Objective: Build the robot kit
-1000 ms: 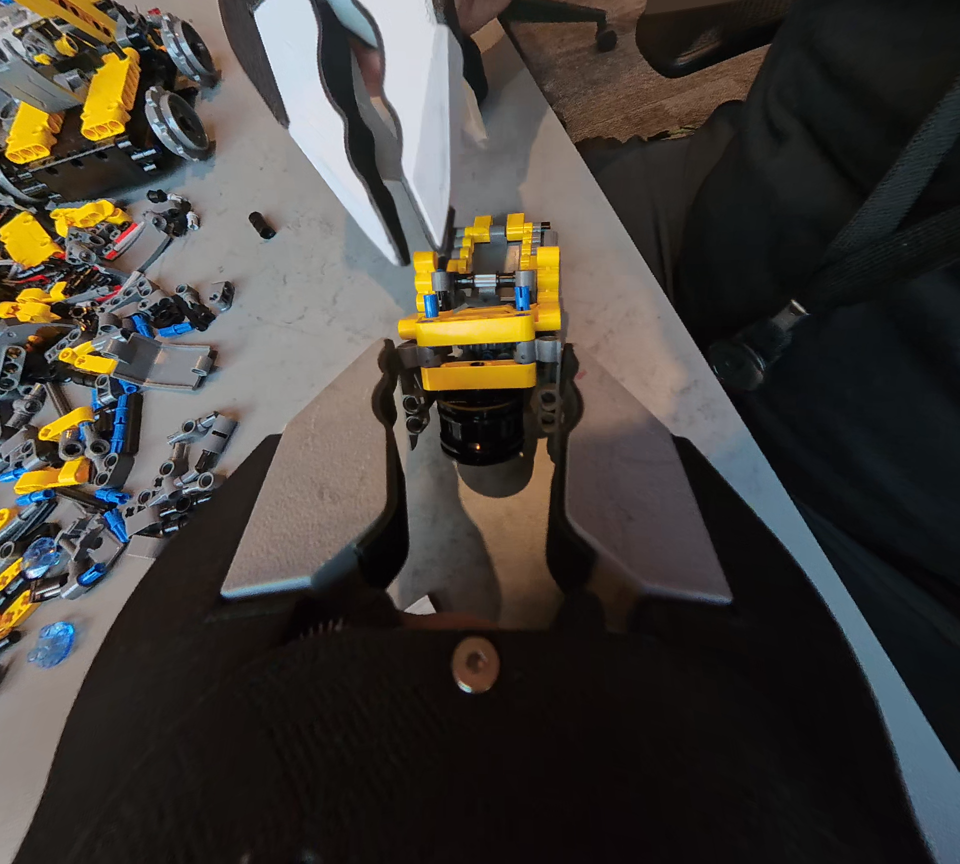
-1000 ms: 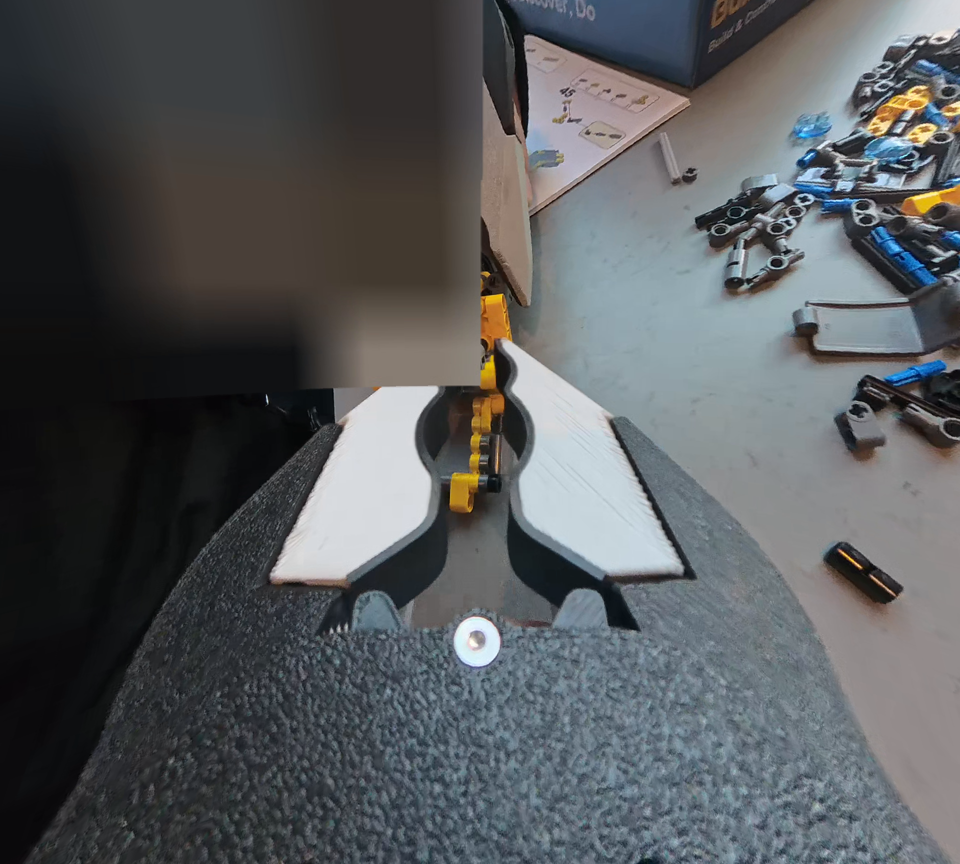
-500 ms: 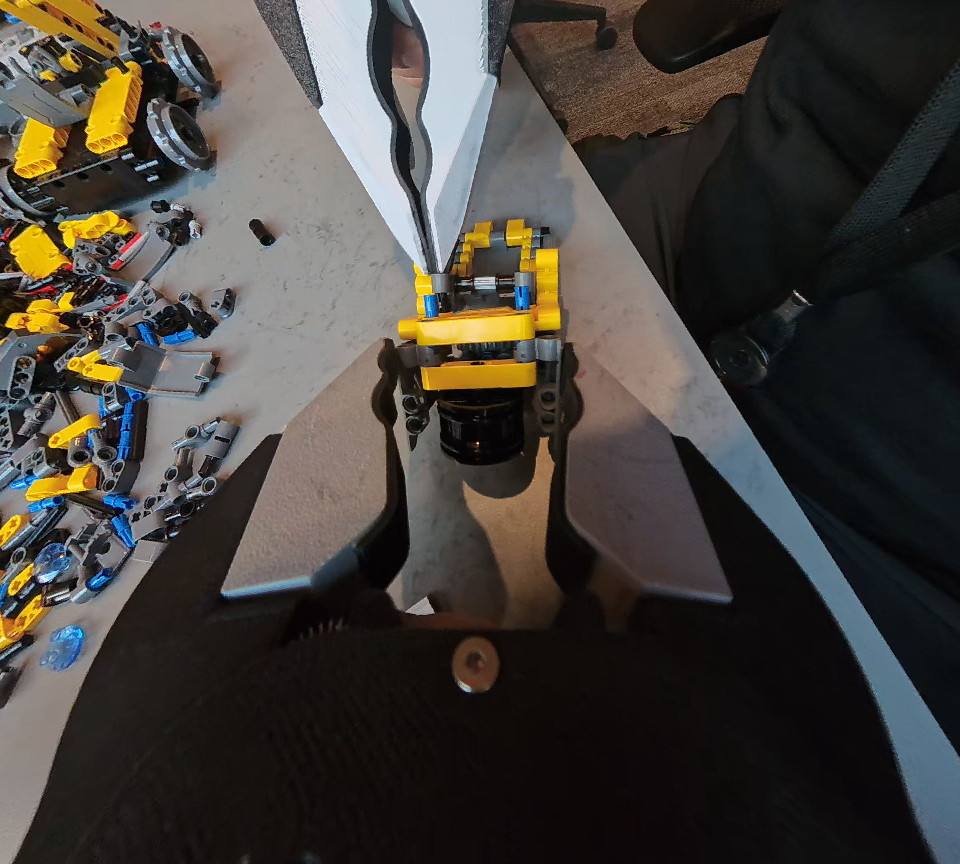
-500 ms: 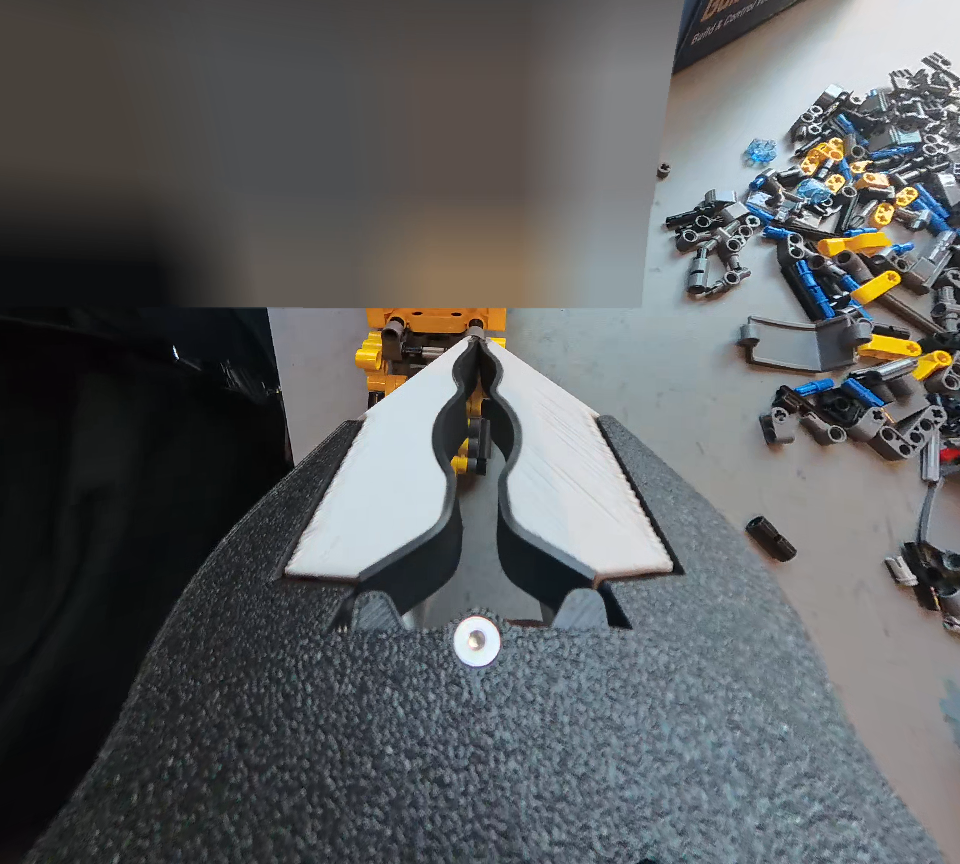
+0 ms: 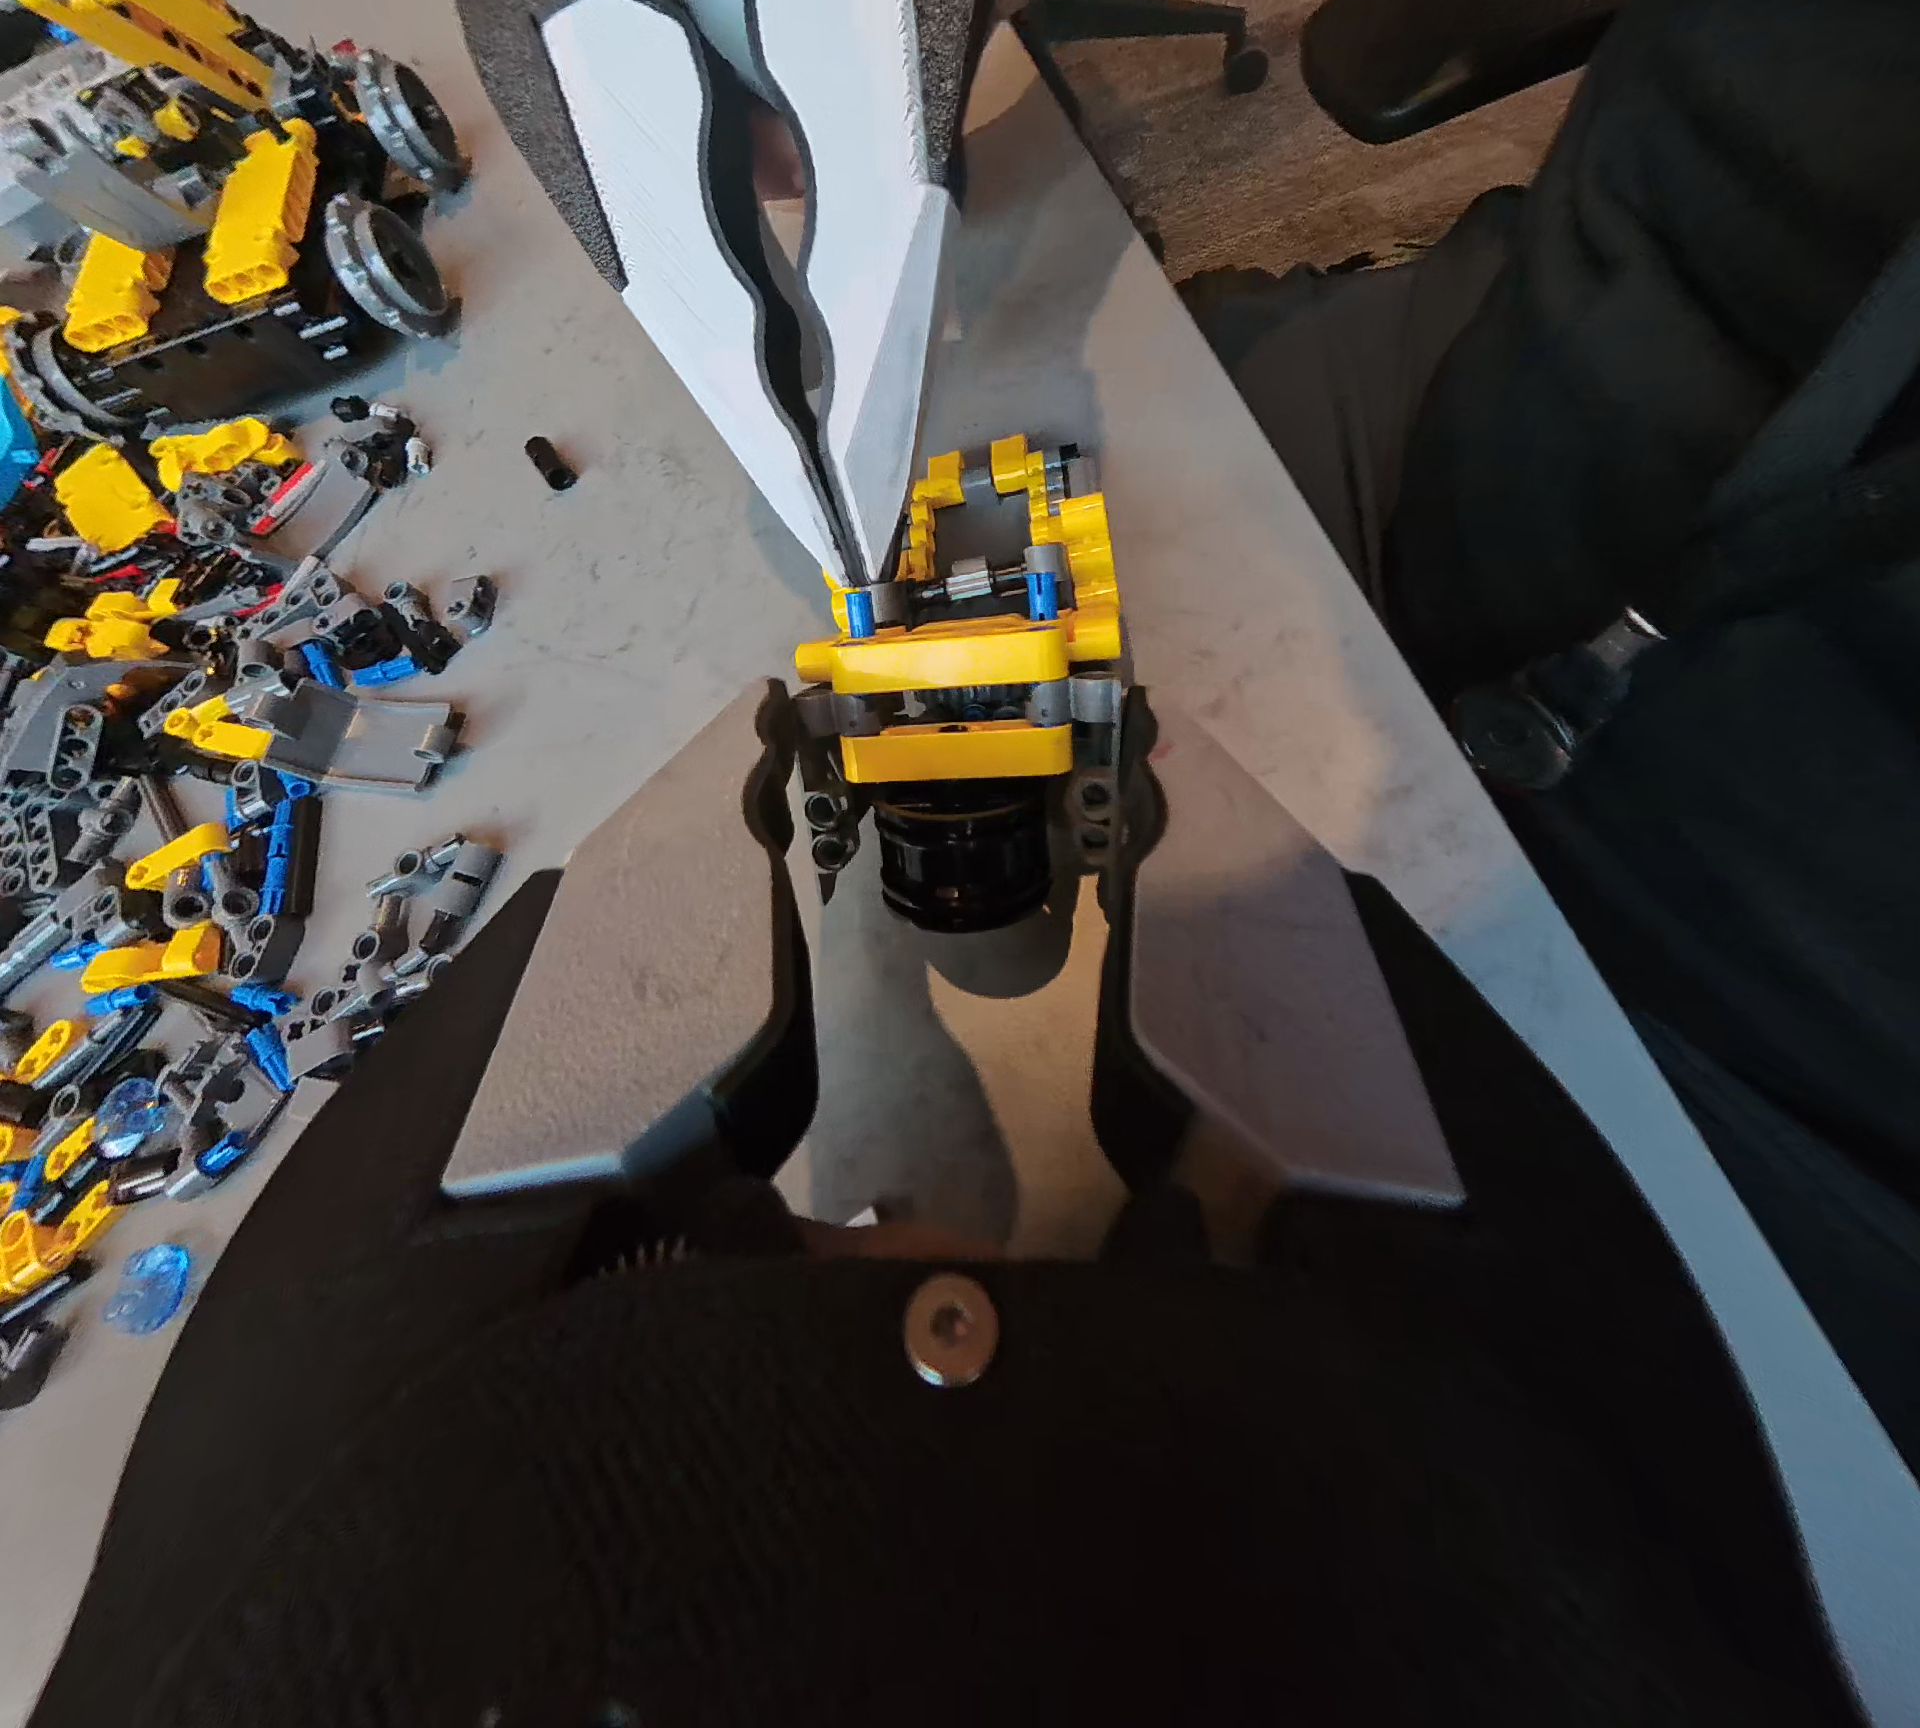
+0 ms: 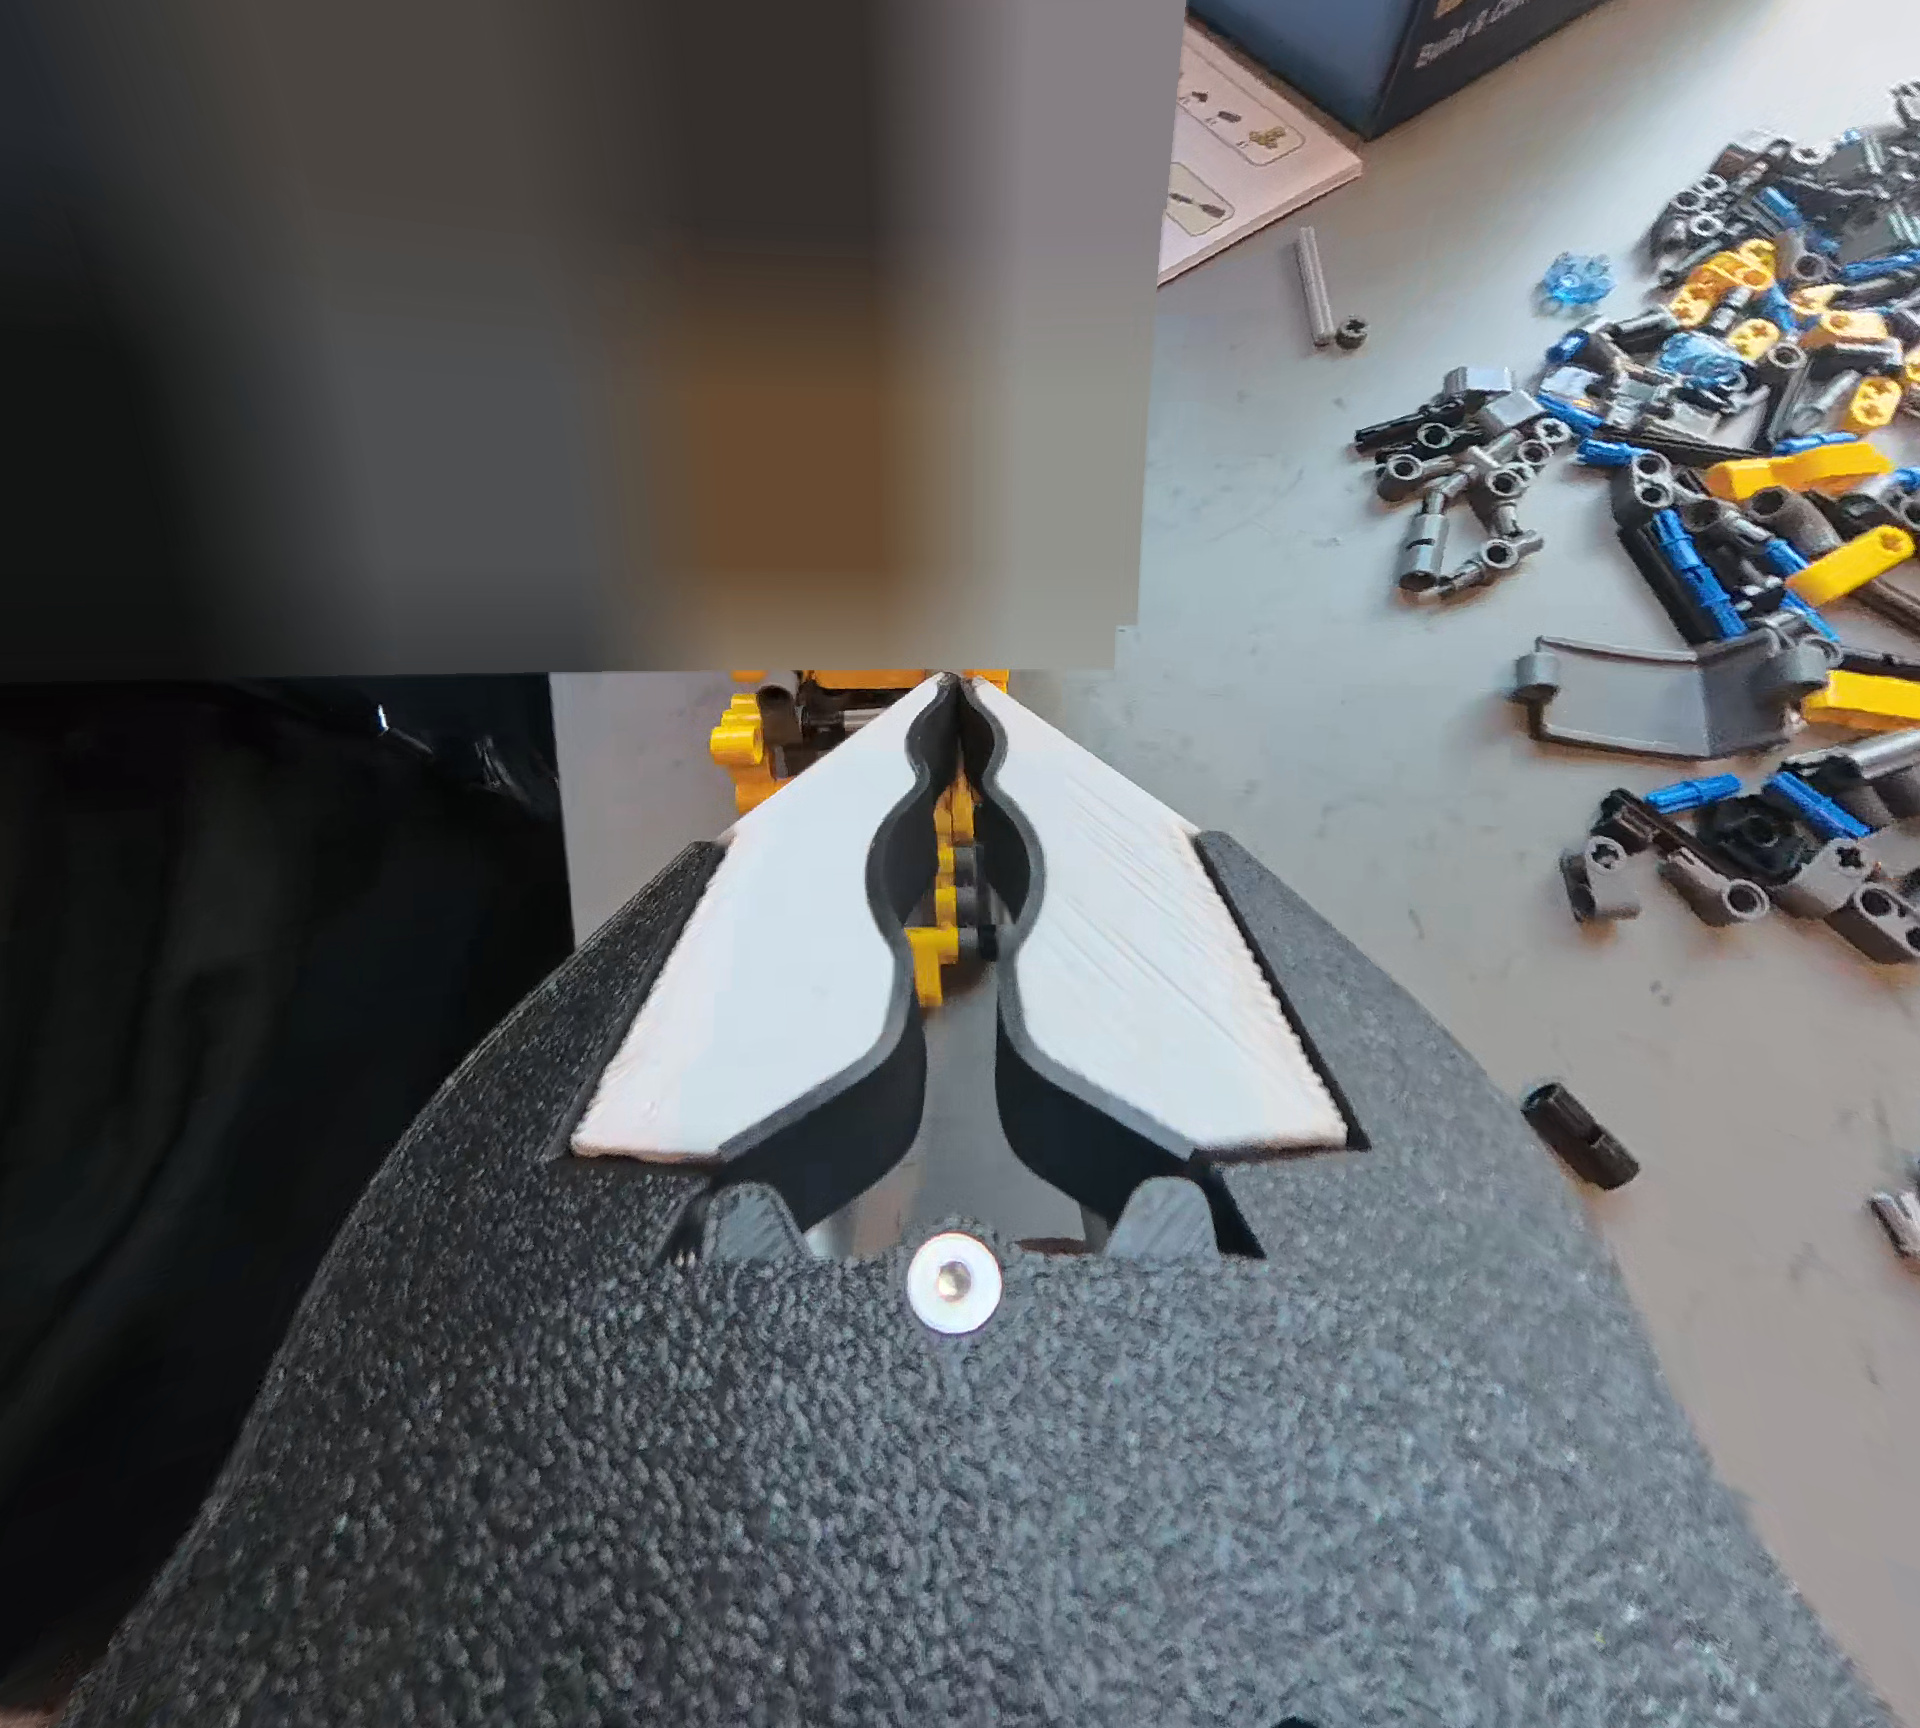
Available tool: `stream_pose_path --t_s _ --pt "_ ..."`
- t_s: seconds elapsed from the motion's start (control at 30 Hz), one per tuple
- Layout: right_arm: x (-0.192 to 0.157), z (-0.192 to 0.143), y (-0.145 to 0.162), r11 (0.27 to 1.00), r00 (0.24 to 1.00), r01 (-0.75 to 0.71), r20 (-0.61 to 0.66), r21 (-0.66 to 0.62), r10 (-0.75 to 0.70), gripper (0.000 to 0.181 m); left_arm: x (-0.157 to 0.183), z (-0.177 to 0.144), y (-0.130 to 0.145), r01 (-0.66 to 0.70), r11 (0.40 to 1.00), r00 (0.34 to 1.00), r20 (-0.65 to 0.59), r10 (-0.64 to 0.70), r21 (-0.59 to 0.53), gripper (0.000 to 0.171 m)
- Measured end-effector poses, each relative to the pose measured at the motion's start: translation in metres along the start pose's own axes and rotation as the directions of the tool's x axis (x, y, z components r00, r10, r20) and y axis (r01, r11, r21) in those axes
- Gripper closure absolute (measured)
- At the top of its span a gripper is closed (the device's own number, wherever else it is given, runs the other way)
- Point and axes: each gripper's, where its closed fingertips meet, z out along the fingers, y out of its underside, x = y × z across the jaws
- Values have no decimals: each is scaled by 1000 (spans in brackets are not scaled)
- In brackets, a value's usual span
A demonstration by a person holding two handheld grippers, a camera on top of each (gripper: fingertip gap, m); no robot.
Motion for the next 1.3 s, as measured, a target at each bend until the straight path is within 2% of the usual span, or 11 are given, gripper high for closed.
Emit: stream_pose_path --t_s 0.1,0.2,0.3,0.4,0.5,0.6,0.77,1.07,1.13,1.23,1.3 --pt "0 -4 -2 998 999 -46 20 44 46 181 -1 1 0 -5 1000 1000 10 5 0 111" --pt "0 -16 -12 994 1000 1 0 109 -1 174 -2 1 0 16 1000 1000 2 -16 -1 111" --pt "-2 -12 -7 999 1000 12 12 44 -13 163 -2 0 0 20 1000 1000 -2 -20 0 111" --pt "-7 -8 -2 999 999 49 3 -8 -49 163 -2 0 0 17 1000 1000 3 -17 0 111" --pt "-24 -17 -8 999 998 44 51 31 -45 181 -3 0 0 30 1000 1000 -1 -30 -1 111" --pt "-35 -11 -3 999 998 36 61 -3 -36 181 -4 0 0 35 999 999 1 -35 -2 111" --pt "-30 -2 2 998 999 49 -4 -51 -49 181 -3 0 0 16 1000 1000 12 -16 -2 111" --pt "-30 4 4 978 978 186 -78 -92 -194 181 -4 2 1 -14 1000 998 61 15 -20 112" --pt "-30 4 3 982 979 177 -87 -66 -182 181 -5 2 1 -6 1000 998 62 7 -19 112" --pt "-25 1 3 998 995 69 -69 3 -69 181 -7 2 0 29 999 998 49 -28 -13 111" --pt "-16 -6 1 998 993 46 -109 48 -40 162 -8 1 0 36 999 998 51 -35 -13 111"
